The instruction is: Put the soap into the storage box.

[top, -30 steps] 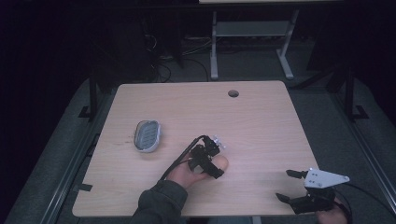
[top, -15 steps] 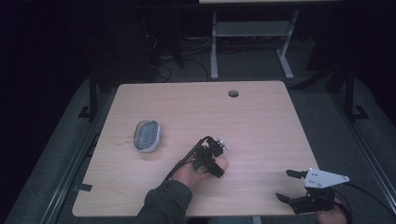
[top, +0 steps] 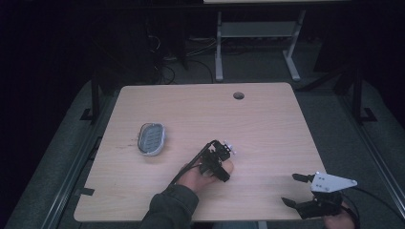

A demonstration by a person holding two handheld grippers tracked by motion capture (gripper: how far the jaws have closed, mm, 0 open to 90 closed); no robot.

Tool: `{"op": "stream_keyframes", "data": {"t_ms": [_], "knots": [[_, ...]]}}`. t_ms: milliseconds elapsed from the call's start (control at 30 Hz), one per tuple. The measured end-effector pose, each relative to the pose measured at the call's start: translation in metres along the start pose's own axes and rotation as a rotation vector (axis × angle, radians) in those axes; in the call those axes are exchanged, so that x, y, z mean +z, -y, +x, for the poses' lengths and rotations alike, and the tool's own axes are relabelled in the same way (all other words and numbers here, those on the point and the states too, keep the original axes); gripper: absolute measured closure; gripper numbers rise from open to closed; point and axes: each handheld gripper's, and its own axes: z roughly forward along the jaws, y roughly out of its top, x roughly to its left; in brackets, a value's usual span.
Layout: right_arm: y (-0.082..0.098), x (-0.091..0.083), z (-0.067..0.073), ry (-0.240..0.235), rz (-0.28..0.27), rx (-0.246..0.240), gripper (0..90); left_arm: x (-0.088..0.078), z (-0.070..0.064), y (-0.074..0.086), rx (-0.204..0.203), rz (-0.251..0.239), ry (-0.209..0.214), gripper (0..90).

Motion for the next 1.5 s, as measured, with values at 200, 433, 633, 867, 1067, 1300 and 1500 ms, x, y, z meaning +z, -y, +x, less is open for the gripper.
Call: {"op": "stream_keyframes", "data": {"t_ms": [200,433,633,867,1067,1300,1500], "knots": [[0.0,0.0,0.0,0.0,0.0,-0.001,13.8,-0.001,0.0,0.0,-0.023,0.003,-0.002,31.1],[0.0,0.0,0.0,-0.002,-0.003,0.006,13.8,-0.002,0.003,0.002,-0.055,-0.019,0.022,31.4],[0.0,0.0,0.0,-0.003,-0.004,0.007,13.8,-0.006,0.003,0.002,-0.058,-0.04,0.034,31.5],[0.0,0.0,0.0,-0.003,-0.004,0.009,13.8,-0.013,0.008,0.003,-0.083,-0.06,0.073,31.5],[0.0,0.0,0.001,-0.001,-0.004,0.008,13.8,-0.023,0.018,0.008,-0.134,-0.114,0.141,31.6],[-0.001,0.001,0.001,0.0,-0.002,0.003,13.8,-0.036,0.029,0.017,-0.191,-0.147,0.184,31.6],[-0.001,0.001,0.001,0.0,-0.003,0.006,13.8,-0.049,0.04,0.024,-0.204,-0.169,0.209,31.7]]}}
